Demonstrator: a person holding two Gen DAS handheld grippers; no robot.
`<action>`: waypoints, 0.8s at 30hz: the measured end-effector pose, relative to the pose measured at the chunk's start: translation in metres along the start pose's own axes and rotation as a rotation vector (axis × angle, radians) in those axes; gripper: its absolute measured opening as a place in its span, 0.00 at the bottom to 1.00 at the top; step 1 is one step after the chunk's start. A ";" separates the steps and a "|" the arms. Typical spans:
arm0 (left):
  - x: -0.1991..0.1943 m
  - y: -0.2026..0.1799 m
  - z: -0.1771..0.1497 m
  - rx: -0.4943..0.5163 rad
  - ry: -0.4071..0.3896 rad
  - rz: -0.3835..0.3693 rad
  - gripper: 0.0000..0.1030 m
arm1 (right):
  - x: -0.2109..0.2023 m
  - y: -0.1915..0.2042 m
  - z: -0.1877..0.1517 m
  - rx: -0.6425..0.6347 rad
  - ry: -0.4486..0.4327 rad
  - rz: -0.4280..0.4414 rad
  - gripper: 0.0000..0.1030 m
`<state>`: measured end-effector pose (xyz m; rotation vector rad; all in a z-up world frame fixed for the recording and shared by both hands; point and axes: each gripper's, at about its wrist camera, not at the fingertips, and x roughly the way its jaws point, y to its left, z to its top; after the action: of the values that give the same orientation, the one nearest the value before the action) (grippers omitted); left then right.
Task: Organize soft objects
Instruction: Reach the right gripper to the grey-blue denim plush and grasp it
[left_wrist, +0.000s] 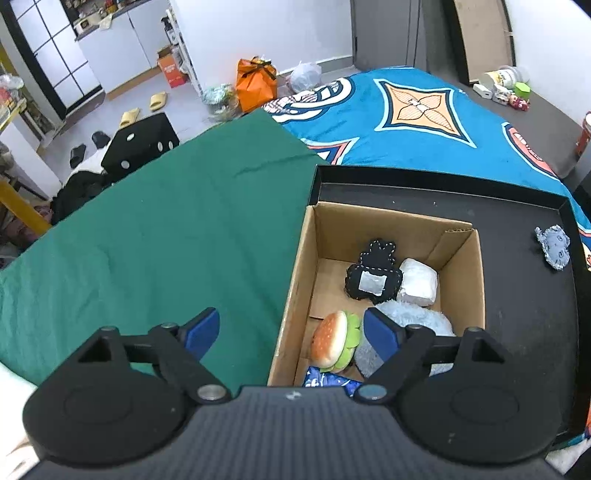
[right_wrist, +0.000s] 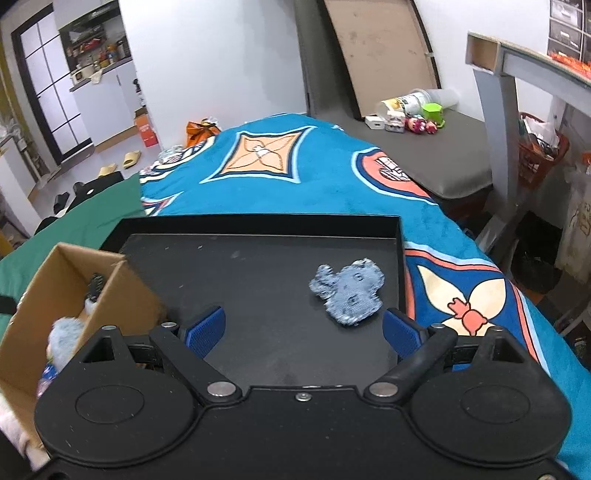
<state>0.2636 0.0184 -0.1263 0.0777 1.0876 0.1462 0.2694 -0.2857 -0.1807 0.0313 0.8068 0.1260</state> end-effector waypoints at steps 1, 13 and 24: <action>0.002 -0.001 0.001 0.001 0.008 -0.002 0.82 | 0.004 -0.003 0.001 0.005 0.001 -0.001 0.86; 0.019 -0.012 0.009 0.045 0.060 0.066 0.83 | 0.057 -0.041 0.013 0.105 0.051 -0.012 0.58; 0.023 -0.013 0.016 0.075 0.085 0.089 0.83 | 0.094 -0.049 0.012 0.120 0.138 -0.028 0.27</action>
<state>0.2888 0.0093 -0.1407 0.1891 1.1751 0.1904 0.3476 -0.3225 -0.2434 0.1258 0.9514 0.0539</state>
